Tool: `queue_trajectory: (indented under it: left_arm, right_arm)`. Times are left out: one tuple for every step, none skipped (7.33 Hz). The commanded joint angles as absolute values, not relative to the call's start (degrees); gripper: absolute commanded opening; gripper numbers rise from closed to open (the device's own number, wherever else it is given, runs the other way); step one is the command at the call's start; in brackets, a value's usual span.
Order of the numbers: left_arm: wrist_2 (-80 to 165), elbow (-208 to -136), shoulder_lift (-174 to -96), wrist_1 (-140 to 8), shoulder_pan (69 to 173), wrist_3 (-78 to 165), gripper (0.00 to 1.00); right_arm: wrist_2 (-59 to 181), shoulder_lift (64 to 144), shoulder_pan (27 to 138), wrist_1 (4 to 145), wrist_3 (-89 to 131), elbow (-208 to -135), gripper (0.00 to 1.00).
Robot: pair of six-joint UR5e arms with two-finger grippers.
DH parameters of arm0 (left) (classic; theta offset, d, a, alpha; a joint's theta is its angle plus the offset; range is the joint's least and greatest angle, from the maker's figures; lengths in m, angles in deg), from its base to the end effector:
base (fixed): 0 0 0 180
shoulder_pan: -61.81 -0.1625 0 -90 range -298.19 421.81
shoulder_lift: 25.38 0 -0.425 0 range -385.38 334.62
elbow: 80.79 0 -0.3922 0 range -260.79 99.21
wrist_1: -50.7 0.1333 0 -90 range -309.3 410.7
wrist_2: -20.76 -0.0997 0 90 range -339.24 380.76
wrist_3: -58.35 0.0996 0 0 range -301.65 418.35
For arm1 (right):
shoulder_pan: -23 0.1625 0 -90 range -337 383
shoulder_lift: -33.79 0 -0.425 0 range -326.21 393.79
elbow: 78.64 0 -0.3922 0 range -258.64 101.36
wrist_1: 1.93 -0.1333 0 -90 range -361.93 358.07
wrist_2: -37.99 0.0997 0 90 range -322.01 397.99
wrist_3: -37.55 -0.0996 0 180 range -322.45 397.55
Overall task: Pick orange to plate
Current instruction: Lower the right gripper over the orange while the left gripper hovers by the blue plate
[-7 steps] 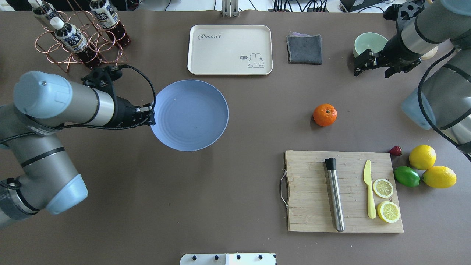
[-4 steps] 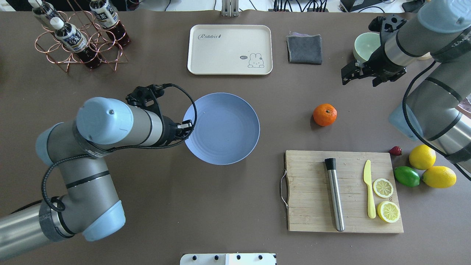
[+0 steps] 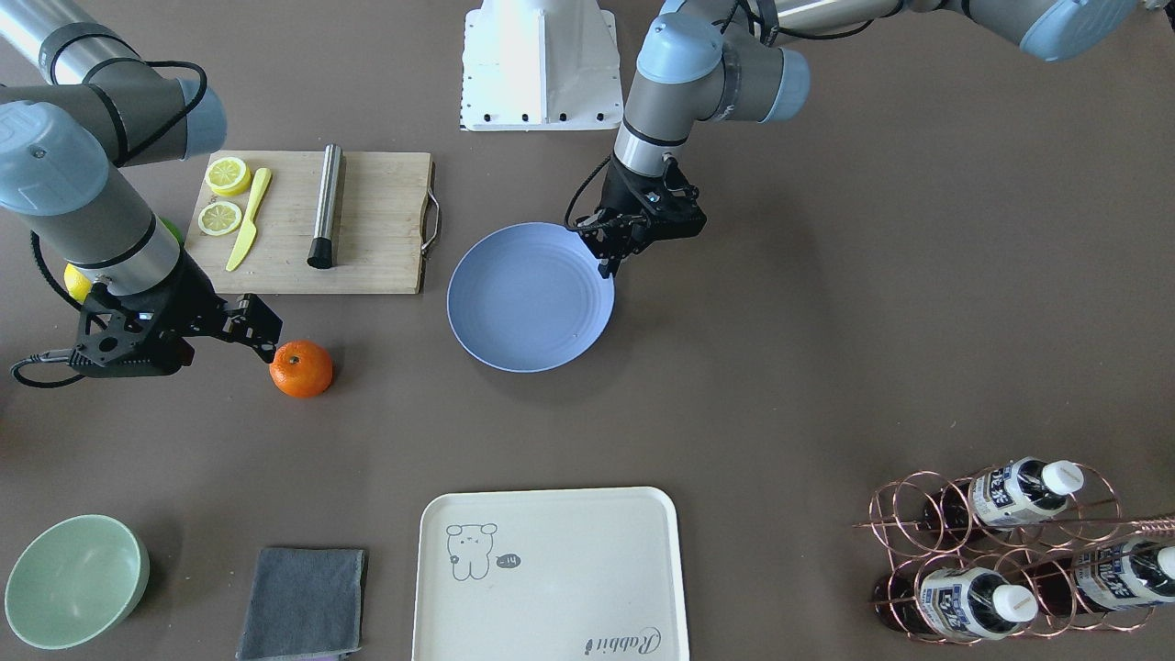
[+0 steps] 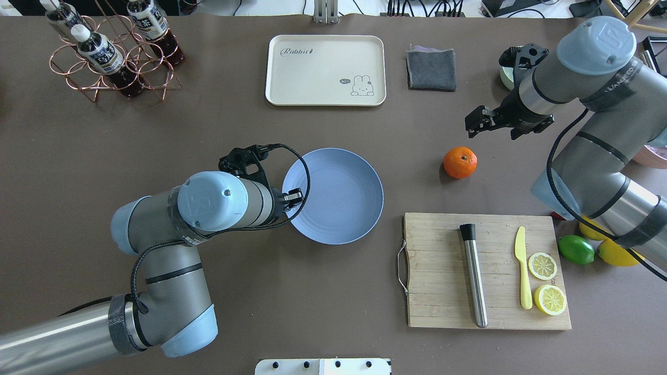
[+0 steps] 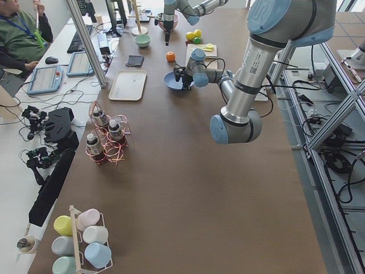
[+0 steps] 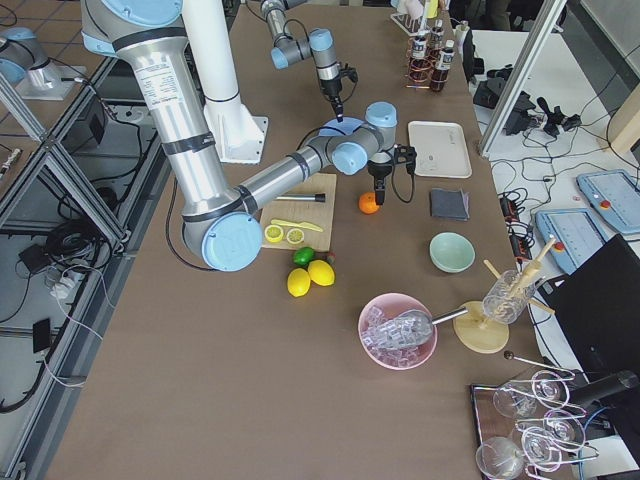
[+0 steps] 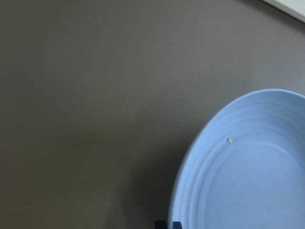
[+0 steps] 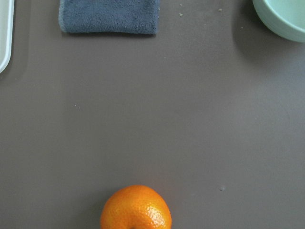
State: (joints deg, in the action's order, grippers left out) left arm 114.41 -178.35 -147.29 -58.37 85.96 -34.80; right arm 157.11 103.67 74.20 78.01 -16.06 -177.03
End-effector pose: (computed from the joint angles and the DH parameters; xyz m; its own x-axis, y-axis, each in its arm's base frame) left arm 0.5542 -0.3876 0.2408 0.4558 -0.2645 -0.8499 0.3844 0.9197 -0.0800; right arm -0.3243 -0.5387 0.3802 0.6855 0.0255 0.7276 -0.1044 0.9925 0.0636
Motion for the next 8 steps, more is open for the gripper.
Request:
queue_trajectory:
  left_arm:
    - [114.36, -179.48, -147.03, -58.63, 86.24, -34.20, 0.98]
    - [114.36, -180.71, -146.94, -58.63, 86.77, -34.11, 0.98]
    - [114.80, -181.24, -146.85, -58.55, 87.90, -34.02, 0.98]
    - [114.89, -181.25, -146.68, -58.63, 88.61, -30.46, 0.98]
    - [114.89, -181.08, -146.59, -58.63, 89.40, -29.46, 0.98]
    - [115.07, -181.16, -146.59, -58.63, 89.76, -29.45, 0.98]
    - [115.07, -181.16, -146.59, -58.63, 89.76, -29.45, 0.98]
    - [115.07, -181.16, -146.59, -58.63, 89.85, -29.37, 0.98]
  right_arm:
    - [157.00, 103.67, 73.27, 77.62, -16.42, -176.56, 1.00]
    - [156.91, 103.23, 72.66, 77.62, -16.42, -175.86, 1.00]
    - [154.73, 101.75, 72.05, 77.62, -16.68, -174.46, 1.00]
    - [154.19, 99.82, 71.26, 77.62, -16.94, -172.01, 1.00]
    - [154.18, 99.63, 70.73, 77.35, -17.12, -171.46, 1.00]
    - [153.92, 99.62, 69.50, 75.09, -19.82, -170.76, 1.00]
    - [153.40, 99.71, 68.45, 73.33, -20.72, -169.71, 1.00]
    - [152.61, 99.80, 67.83, 73.05, -20.72, -168.92, 1.00]
